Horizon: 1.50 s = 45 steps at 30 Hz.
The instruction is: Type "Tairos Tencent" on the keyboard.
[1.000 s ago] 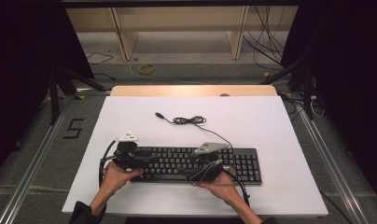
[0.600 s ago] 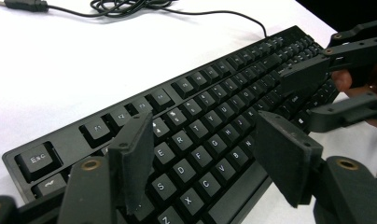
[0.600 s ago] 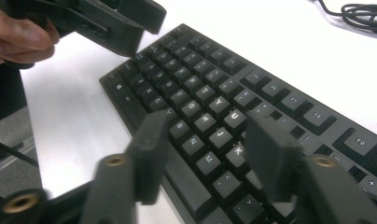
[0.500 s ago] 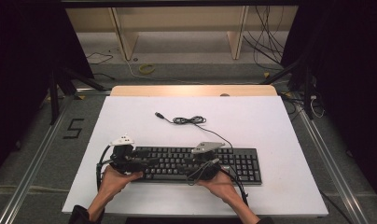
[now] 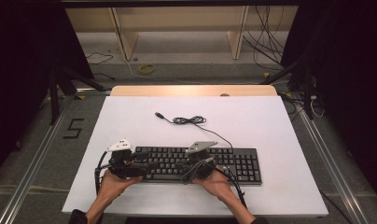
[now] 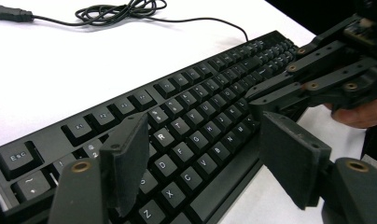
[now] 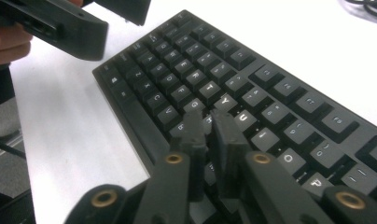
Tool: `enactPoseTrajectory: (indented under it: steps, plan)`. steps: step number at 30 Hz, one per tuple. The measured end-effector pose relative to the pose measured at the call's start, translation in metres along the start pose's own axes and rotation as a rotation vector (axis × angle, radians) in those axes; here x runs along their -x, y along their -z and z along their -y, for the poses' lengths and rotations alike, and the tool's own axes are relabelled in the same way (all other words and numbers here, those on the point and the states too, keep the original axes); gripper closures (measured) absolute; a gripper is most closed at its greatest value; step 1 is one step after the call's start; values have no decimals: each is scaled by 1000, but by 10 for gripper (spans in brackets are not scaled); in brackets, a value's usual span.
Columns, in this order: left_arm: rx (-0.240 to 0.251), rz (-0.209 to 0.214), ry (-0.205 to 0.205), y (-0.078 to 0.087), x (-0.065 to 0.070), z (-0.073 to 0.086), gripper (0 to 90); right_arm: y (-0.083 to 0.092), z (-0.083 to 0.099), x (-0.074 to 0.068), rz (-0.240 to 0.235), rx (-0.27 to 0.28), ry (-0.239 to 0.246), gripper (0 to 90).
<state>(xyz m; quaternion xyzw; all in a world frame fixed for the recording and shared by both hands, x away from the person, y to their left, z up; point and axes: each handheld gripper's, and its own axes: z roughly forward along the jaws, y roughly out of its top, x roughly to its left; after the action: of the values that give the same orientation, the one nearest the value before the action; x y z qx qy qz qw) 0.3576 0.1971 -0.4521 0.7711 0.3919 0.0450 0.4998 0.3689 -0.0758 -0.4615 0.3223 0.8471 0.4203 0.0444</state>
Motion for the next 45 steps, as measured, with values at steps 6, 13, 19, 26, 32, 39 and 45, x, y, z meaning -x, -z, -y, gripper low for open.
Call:
enactPoseTrajectory:
  steps: [6,13,19,26,32,39,45]
  plan:
    - [7,-5,-6,2,0,4,322,-10,0,-2,1,-29,11,900]
    - [7,-2,-16,3,1,7,312,-17,1,-4,1,-47,18,900]
    - [1,0,-18,3,2,10,314,-21,2,-5,0,-56,26,900]
    - [-2,0,-17,4,1,10,322,-27,6,-6,11,-66,35,900]
    - [-6,-6,-24,2,0,10,332,-26,5,-4,20,-69,21,900]
    - [-16,-14,-18,2,-2,10,342,-12,1,-3,-31,-4,-14,822]
    - [-22,-21,-16,2,-3,10,361,-9,1,-4,-42,8,-13,714]
